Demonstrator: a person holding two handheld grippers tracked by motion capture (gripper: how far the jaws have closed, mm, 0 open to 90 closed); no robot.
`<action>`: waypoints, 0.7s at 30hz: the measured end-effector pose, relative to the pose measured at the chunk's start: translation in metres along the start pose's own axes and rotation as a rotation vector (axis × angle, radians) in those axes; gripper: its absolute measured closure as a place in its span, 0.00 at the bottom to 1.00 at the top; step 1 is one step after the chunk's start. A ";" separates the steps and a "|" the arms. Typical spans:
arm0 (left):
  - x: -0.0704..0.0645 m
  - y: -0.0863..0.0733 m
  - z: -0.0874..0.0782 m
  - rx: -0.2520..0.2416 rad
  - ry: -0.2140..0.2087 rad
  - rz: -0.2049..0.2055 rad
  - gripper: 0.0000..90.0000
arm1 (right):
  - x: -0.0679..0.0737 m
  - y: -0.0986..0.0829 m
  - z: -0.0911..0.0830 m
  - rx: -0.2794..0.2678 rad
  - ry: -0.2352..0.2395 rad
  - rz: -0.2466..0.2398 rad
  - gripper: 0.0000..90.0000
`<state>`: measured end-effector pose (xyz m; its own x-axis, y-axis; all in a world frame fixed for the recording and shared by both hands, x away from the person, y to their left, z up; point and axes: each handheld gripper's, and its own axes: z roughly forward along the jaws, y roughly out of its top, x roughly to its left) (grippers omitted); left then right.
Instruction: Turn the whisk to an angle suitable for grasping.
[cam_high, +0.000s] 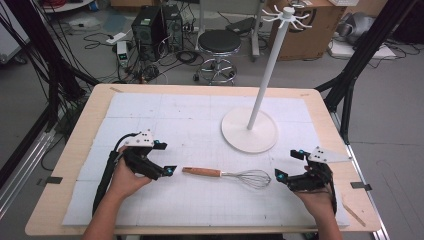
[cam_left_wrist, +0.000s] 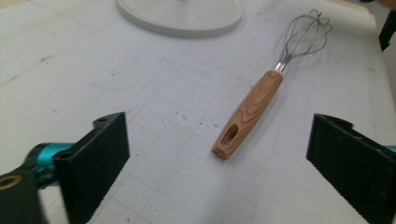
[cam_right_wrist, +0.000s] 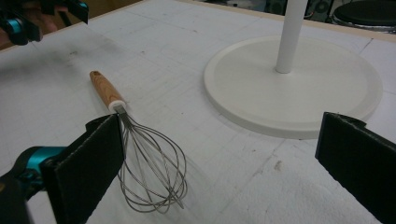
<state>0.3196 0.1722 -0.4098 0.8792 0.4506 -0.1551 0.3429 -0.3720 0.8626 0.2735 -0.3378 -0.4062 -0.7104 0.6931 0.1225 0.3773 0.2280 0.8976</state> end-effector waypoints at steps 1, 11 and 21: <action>0.000 0.001 -0.003 -0.006 -0.001 0.005 0.02 | 0.001 0.000 0.000 0.004 0.003 0.002 0.00; 0.002 0.004 -0.019 -0.031 0.024 0.026 0.02 | 0.002 0.000 0.000 0.001 0.005 -0.004 0.00; 0.004 -0.001 -0.026 -0.037 0.020 0.016 0.02 | 0.000 0.003 0.001 -0.002 -0.001 0.003 0.00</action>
<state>0.3142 0.1953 -0.3989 0.8776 0.4610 -0.1318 0.3161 -0.3496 0.8820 0.2753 -0.3364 -0.4043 -0.7087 0.6945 0.1245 0.3782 0.2250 0.8980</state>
